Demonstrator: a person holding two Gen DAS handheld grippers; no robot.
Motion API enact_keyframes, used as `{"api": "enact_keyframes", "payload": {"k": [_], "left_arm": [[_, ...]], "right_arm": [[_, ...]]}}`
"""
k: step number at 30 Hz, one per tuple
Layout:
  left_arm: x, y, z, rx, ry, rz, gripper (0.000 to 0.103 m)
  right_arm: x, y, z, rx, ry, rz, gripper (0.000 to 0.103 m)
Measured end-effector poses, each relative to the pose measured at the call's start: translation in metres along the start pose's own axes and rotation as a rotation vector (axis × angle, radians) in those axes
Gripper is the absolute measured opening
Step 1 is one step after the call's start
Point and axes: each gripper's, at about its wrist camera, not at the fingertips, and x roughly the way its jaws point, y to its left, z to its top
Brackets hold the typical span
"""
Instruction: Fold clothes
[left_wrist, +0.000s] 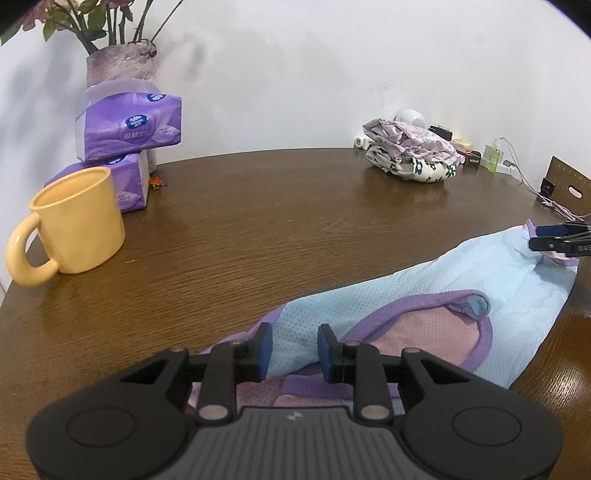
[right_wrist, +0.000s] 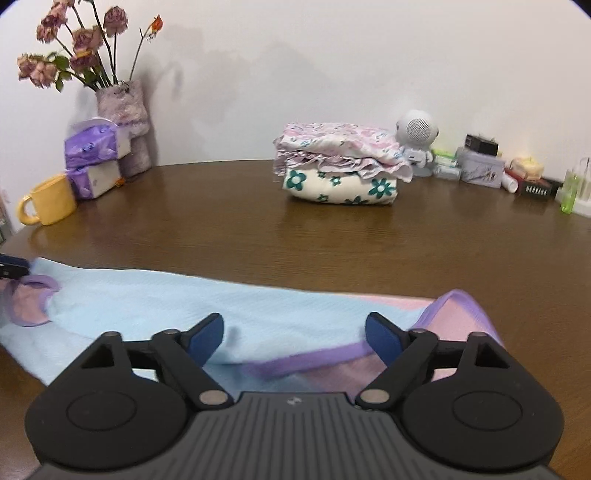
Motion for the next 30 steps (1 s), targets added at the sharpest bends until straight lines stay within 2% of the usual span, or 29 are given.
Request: {"api": "enact_keyframes", "payload": {"k": [1, 4, 14, 16, 17, 19, 22, 30], "left_arm": [[-0.0001, -0.0004, -0.0004, 0.002, -0.002, 0.002, 0.025], [-0.0003, -0.0015, -0.0012, 0.008, -0.007, 0.007, 0.025], [-0.0002, -0.0038, -0.0025, 0.022, -0.015, 0.018, 0.026], [0.0000, -0.0045, -0.0026, 0.025, -0.015, 0.020, 0.026], [0.0000, -0.0047, -0.0027, 0.026, -0.016, 0.021, 0.026], [-0.0001, -0.0050, -0.0030, 0.028, -0.017, 0.021, 0.026], [-0.0002, -0.0045, -0.0035, 0.029, -0.019, 0.021, 0.026], [-0.0005, -0.0051, -0.0039, 0.035, -0.022, 0.023, 0.026]], "right_arm": [[0.0000, 0.0001, 0.0000, 0.000, 0.000, 0.000, 0.063], [-0.0001, 0.0004, 0.0000, 0.000, 0.000, 0.000, 0.055], [-0.0002, 0.0013, -0.0001, 0.000, 0.000, 0.001, 0.052], [-0.0002, 0.0015, -0.0001, 0.000, 0.000, 0.001, 0.036], [-0.0002, 0.0016, -0.0001, -0.001, 0.000, 0.002, 0.032], [-0.0003, 0.0017, -0.0001, -0.001, 0.000, 0.002, 0.014], [-0.0003, 0.0020, -0.0001, -0.001, 0.000, 0.002, 0.004], [-0.0004, 0.0027, -0.0001, -0.001, 0.000, 0.003, 0.004]]}}
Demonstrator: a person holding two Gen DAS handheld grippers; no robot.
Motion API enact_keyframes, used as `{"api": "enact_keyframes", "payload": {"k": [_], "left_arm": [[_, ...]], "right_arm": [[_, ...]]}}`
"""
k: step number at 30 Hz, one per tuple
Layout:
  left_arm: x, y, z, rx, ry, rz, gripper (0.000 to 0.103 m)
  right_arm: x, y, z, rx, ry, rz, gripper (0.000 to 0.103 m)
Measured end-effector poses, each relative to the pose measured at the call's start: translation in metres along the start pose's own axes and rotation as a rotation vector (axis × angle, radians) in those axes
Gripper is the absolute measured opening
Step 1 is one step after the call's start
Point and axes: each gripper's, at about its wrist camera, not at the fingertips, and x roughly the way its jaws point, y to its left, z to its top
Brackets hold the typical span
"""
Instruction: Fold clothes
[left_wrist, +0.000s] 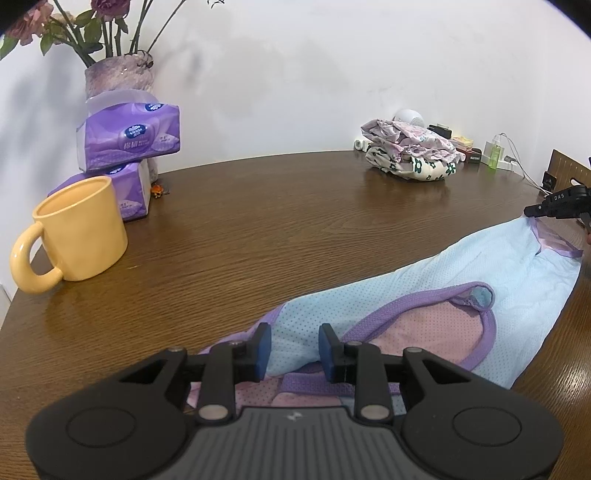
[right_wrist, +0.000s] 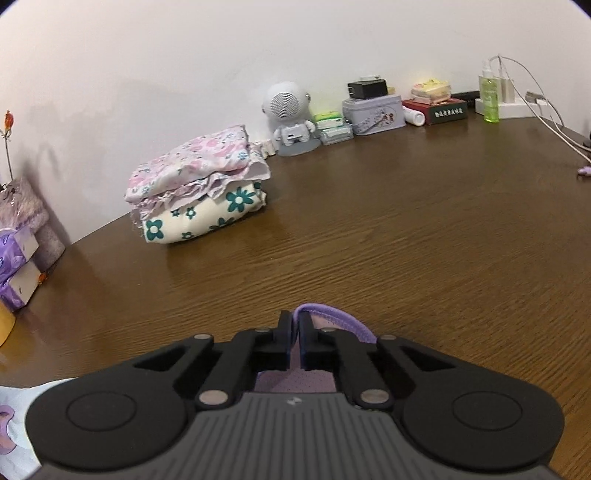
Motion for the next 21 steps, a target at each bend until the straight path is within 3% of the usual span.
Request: {"api": "enact_keyframes", "payload": {"k": [5, 9, 21], "left_arm": [[0.0001, -0.0006, 0.0000, 0.006, -0.002, 0.003, 0.026], [0.0003, -0.0006, -0.0001, 0.011, -0.004, 0.005, 0.026], [0.0002, -0.0025, -0.0004, 0.009, -0.006, 0.015, 0.027]], "right_arm": [[-0.0001, 0.0005, 0.0000, 0.000, 0.000, 0.000, 0.004], [-0.0001, 0.0008, 0.0000, 0.000, 0.000, 0.001, 0.010], [-0.0003, 0.0019, -0.0001, -0.001, 0.000, 0.002, 0.009]]}}
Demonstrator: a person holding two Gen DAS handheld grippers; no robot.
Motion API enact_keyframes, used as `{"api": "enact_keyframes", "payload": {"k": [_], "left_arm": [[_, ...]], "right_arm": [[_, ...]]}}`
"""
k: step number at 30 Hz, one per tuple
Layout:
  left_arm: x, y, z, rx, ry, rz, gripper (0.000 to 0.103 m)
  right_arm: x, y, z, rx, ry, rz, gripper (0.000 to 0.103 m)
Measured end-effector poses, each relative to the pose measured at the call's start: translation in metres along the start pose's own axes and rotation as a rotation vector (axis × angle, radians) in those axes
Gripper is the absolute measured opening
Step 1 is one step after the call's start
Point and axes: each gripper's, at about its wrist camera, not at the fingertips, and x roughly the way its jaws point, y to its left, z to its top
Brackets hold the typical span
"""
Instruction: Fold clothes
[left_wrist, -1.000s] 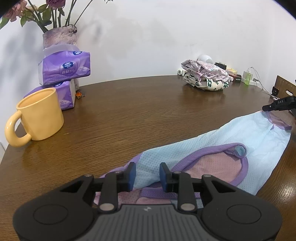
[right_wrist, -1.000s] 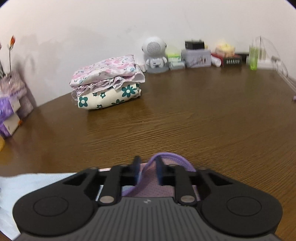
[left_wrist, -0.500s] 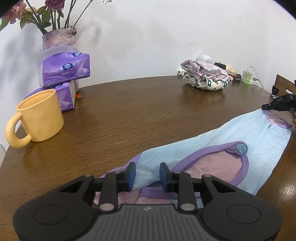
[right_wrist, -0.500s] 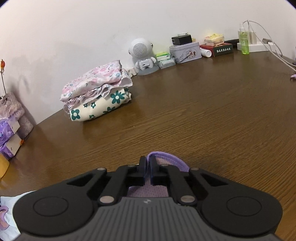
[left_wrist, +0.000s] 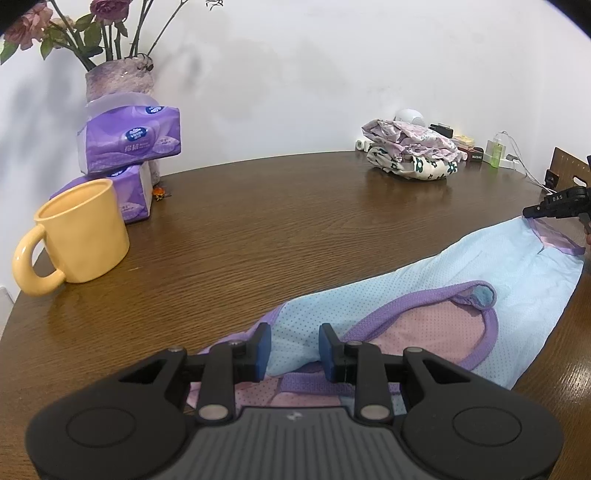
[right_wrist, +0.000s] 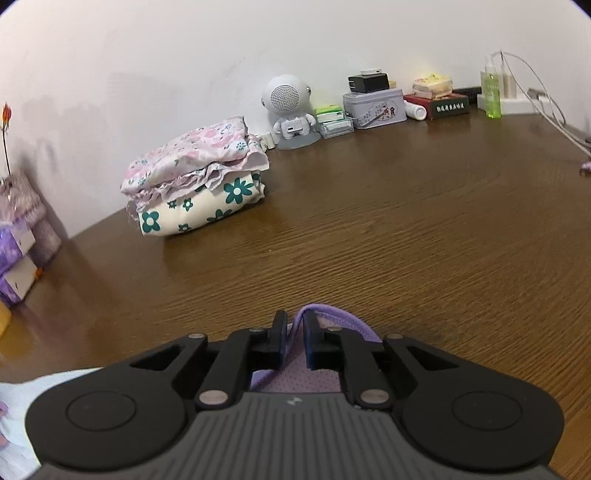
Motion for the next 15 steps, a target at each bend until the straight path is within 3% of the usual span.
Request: {"api": "enact_keyframes", "payload": {"k": [5, 10, 15], "left_arm": [[0.0002, -0.0015, 0.0011, -0.014, 0.003, 0.011, 0.027], [0.0006, -0.0019, 0.0043, -0.064, 0.015, 0.031, 0.027], [-0.0003, -0.0017, 0.0049, -0.099, 0.017, 0.043, 0.027]], "right_arm": [[-0.0001, 0.0005, 0.0000, 0.000, 0.000, 0.000, 0.011], [-0.0001, 0.0009, 0.0000, 0.000, 0.000, 0.001, 0.027], [-0.0002, 0.0014, -0.0001, 0.000, 0.000, 0.001, 0.028]]}}
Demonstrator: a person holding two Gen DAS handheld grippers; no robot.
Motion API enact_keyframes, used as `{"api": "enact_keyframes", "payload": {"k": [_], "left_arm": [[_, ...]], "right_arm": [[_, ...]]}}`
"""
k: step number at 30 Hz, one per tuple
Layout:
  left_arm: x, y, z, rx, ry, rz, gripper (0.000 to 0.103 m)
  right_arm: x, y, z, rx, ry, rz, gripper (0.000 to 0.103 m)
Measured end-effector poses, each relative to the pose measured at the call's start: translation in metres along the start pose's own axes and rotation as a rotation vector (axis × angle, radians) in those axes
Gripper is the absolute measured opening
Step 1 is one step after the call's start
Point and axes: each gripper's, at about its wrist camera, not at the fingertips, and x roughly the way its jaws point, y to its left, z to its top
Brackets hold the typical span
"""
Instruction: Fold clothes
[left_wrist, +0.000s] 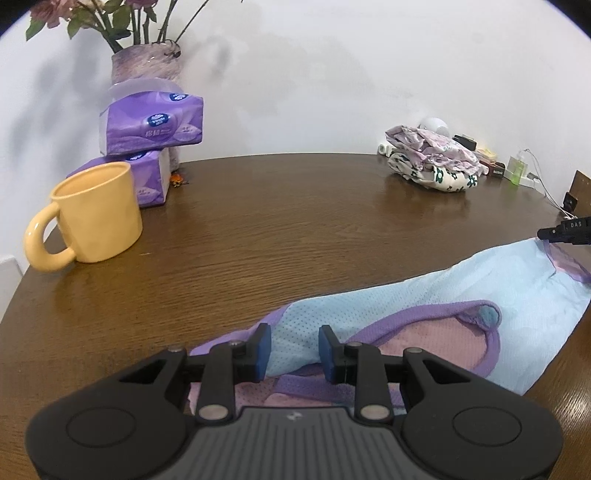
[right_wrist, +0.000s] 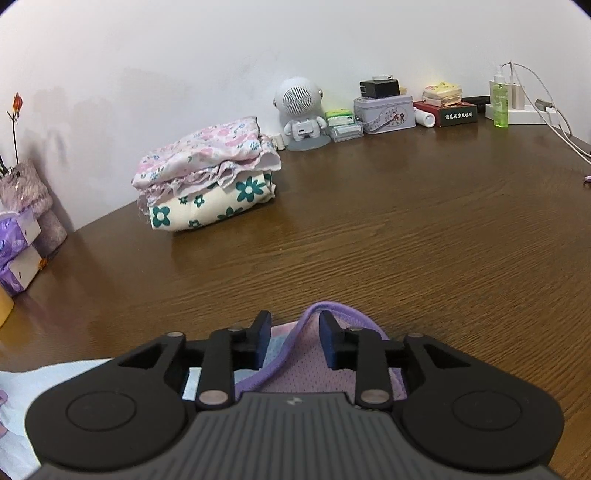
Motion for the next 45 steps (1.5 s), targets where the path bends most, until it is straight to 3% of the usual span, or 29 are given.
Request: {"api": "enact_keyframes", "payload": {"k": [4, 18, 20, 21, 22, 23, 29, 32, 34, 37, 39, 43, 45], "left_arm": [[-0.0003, -0.0024, 0.0000, -0.006, -0.003, 0.014, 0.026], [-0.0001, -0.0043, -0.0020, 0.003, -0.013, 0.023, 0.026], [-0.0001, -0.0043, -0.0022, 0.006, -0.014, 0.024, 0.026], [-0.0001, -0.0044, -0.0022, 0.007, -0.014, 0.024, 0.026], [-0.0001, -0.0045, -0.0023, 0.008, -0.014, 0.024, 0.026], [-0.0001, -0.0046, -0.0024, 0.009, -0.014, 0.025, 0.026], [-0.0004, -0.0055, -0.0033, 0.014, -0.015, 0.028, 0.026], [-0.0005, -0.0063, -0.0036, 0.018, -0.015, 0.030, 0.026], [-0.0006, -0.0065, -0.0035, 0.019, -0.015, 0.031, 0.026], [-0.0008, -0.0067, -0.0035, 0.019, -0.016, 0.030, 0.026], [-0.0007, -0.0067, -0.0035, 0.020, -0.016, 0.031, 0.026], [-0.0006, -0.0070, -0.0034, 0.020, -0.016, 0.032, 0.026], [-0.0006, -0.0075, -0.0034, 0.022, -0.016, 0.033, 0.026]], "right_arm": [[-0.0001, 0.0004, 0.0000, 0.000, 0.000, 0.000, 0.017], [-0.0002, 0.0017, -0.0001, -0.001, 0.000, 0.002, 0.014], [-0.0003, 0.0018, -0.0001, -0.001, 0.000, 0.002, 0.016], [-0.0003, 0.0019, -0.0001, -0.001, 0.000, 0.002, 0.024], [-0.0003, 0.0020, -0.0001, -0.001, 0.000, 0.002, 0.039], [-0.0003, 0.0021, -0.0001, -0.001, 0.000, 0.002, 0.043], [-0.0004, 0.0027, -0.0001, -0.001, 0.000, 0.003, 0.049], [-0.0004, 0.0029, -0.0001, -0.001, 0.000, 0.003, 0.040], [-0.0004, 0.0031, -0.0001, -0.001, -0.001, 0.003, 0.016], [-0.0005, 0.0034, -0.0002, -0.001, -0.001, 0.003, 0.015], [-0.0005, 0.0036, -0.0002, -0.001, -0.001, 0.004, 0.018], [-0.0006, 0.0039, -0.0002, -0.001, -0.001, 0.004, 0.039], [-0.0006, 0.0041, -0.0002, -0.001, -0.001, 0.004, 0.043]]}}
